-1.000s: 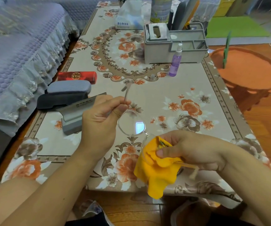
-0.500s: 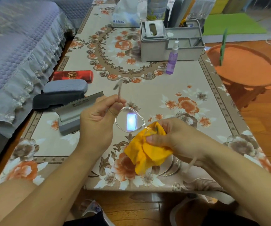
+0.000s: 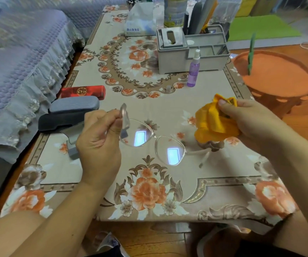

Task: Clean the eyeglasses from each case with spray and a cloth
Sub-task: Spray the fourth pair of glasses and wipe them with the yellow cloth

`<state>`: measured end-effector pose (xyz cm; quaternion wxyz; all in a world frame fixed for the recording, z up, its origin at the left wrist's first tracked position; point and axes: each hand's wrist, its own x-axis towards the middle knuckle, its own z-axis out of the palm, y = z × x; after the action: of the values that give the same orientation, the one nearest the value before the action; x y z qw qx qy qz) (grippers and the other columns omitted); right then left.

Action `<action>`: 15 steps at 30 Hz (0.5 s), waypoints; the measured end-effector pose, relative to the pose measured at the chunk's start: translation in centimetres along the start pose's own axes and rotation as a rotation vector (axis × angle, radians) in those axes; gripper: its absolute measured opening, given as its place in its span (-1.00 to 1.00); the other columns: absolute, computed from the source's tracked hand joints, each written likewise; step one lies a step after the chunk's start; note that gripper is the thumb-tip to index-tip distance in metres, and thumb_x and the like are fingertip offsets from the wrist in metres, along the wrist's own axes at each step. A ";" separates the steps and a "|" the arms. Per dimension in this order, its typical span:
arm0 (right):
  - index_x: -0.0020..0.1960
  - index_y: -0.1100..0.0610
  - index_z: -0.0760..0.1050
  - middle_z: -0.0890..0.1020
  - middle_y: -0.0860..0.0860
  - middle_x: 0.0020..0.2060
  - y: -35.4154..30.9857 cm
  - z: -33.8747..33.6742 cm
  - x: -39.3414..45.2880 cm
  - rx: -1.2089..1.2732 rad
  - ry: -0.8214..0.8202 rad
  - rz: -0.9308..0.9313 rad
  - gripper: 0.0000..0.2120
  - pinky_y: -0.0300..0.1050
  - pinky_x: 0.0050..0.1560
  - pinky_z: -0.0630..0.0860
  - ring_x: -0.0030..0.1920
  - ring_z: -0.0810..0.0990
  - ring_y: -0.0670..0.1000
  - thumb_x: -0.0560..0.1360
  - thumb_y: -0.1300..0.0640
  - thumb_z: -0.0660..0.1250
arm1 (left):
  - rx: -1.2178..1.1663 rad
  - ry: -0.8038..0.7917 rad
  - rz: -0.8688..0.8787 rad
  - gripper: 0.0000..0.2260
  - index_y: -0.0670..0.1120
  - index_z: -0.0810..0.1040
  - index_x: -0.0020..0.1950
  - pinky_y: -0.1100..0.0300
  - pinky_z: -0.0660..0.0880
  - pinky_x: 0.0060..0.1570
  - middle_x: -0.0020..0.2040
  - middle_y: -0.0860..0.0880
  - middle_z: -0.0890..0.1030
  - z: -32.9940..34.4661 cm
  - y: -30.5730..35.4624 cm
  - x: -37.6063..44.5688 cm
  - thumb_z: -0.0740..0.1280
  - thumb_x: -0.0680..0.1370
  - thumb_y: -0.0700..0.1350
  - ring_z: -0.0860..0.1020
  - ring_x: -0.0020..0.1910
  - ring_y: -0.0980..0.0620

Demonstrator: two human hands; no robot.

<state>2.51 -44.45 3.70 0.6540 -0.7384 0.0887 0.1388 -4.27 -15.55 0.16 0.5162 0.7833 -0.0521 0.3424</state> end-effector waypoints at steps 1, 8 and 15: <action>0.17 0.14 0.60 0.71 0.12 0.08 0.0 -0.1 0.1 -0.056 0.006 0.012 -0.75 0.14 0.19 0.58 0.10 0.69 0.15 0.63 0.00 0.30 | -0.014 -0.009 0.015 -0.87 -0.19 0.62 0.11 0.26 0.48 0.07 -0.09 -0.14 0.58 0.1 0.2 0.0 0.32 0.62 -0.21 0.52 -0.04 -0.04; 0.23 0.04 0.59 0.59 0.18 -0.07 -1.5 -0.1 -1.0 0.051 -0.172 -0.071 -0.73 -0.04 -0.19 0.59 -0.16 0.59 0.09 0.58 0.26 0.33 | 0.032 -0.157 0.063 -0.87 -0.06 0.64 0.13 0.20 0.41 0.04 -0.11 0.07 0.54 1.0 -1.8 -0.2 0.37 0.61 -0.18 0.46 -0.03 -0.01; -0.09 0.10 0.61 0.69 0.16 -0.16 -0.8 3.3 -3.1 -0.006 -0.553 -0.133 -0.92 -0.12 -0.11 0.63 -0.17 0.64 0.08 0.53 0.25 0.40 | -0.043 -0.202 0.043 -0.87 0.06 0.66 0.11 0.04 0.49 0.00 -0.07 0.12 0.57 1.6 -1.8 -0.3 0.34 0.63 -0.06 0.51 -0.02 -0.14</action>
<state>-0.50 -41.25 5.13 0.6589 -0.6786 -0.1420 0.2919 -2.96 -16.13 -1.77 0.5174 0.8014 -0.1276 0.2716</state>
